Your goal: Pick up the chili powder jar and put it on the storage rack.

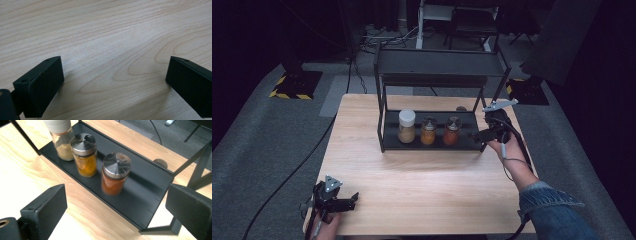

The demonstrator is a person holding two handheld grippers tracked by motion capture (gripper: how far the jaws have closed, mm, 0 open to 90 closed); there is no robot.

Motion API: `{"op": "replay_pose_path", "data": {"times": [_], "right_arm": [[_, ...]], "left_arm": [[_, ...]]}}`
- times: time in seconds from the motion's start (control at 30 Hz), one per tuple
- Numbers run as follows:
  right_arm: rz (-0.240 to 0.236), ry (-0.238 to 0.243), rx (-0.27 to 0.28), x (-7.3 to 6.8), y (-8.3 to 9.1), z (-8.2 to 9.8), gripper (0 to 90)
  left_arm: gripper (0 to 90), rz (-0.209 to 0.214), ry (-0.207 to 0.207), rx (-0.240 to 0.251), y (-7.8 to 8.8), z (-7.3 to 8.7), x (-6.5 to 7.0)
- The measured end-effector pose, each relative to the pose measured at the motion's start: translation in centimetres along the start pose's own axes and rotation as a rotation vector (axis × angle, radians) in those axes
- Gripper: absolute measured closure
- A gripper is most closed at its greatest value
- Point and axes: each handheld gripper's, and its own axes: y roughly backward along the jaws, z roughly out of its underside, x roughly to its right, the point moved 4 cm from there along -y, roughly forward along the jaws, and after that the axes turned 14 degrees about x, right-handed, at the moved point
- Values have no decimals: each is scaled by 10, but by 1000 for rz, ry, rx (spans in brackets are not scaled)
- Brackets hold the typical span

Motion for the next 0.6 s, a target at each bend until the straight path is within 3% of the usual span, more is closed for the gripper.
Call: {"op": "replay_pose_path", "data": {"times": [0.3,0.6], "right_arm": [[17,91,18,-16,15,19,27],[-9,63,43,-14,31,45,22]], "left_arm": [[14,0,0,0,0,0,0],[14,0,0,0,0,0,0]]}}
